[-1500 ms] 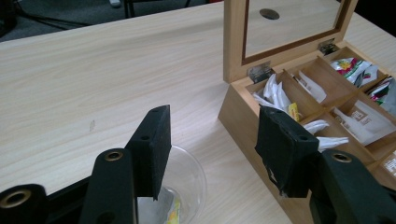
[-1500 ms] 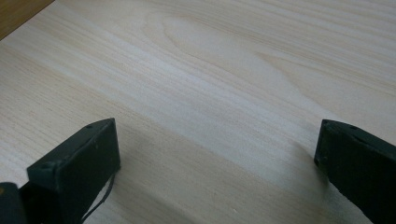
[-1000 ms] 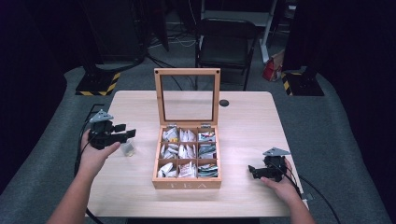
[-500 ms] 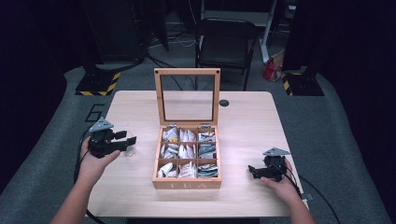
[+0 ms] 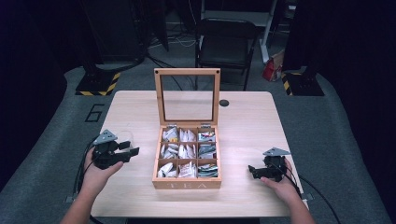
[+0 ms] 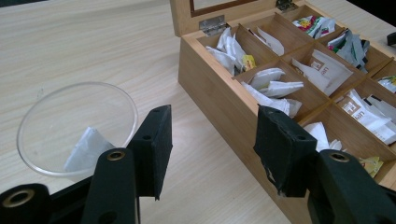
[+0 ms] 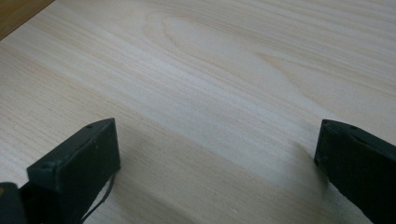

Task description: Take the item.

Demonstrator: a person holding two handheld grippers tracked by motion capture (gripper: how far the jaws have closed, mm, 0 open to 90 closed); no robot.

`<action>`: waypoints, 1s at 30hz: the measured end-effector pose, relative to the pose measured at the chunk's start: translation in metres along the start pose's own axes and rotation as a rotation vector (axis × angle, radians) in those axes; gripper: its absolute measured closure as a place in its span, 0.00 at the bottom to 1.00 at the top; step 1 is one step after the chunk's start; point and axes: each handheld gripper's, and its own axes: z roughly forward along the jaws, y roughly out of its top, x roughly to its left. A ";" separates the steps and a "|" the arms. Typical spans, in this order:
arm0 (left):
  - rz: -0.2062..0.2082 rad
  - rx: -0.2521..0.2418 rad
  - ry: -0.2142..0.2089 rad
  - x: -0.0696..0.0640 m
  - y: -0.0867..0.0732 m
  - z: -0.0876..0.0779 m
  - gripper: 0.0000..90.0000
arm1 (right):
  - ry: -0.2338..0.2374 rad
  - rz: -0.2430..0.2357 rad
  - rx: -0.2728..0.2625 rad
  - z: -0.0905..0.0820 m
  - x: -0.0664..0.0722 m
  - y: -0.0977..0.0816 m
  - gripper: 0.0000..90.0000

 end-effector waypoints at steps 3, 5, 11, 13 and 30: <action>-0.003 0.001 -0.001 -0.001 -0.005 0.002 0.51 | 0.000 -0.002 0.000 0.000 0.000 0.000 0.00; -0.007 0.006 -0.005 -0.003 -0.008 0.003 0.51 | 0.001 -0.002 -0.001 0.000 0.000 0.000 0.00; -0.009 0.017 -0.012 -0.005 -0.018 0.006 0.51 | 0.000 0.004 0.000 0.000 0.000 0.000 0.00; -0.008 0.022 -0.016 -0.005 -0.022 0.008 0.51 | 0.000 0.001 0.000 0.000 0.000 0.000 0.00; -0.011 0.086 -0.027 0.000 -0.051 0.023 0.51 | 0.000 -0.002 0.000 0.000 0.000 0.000 0.00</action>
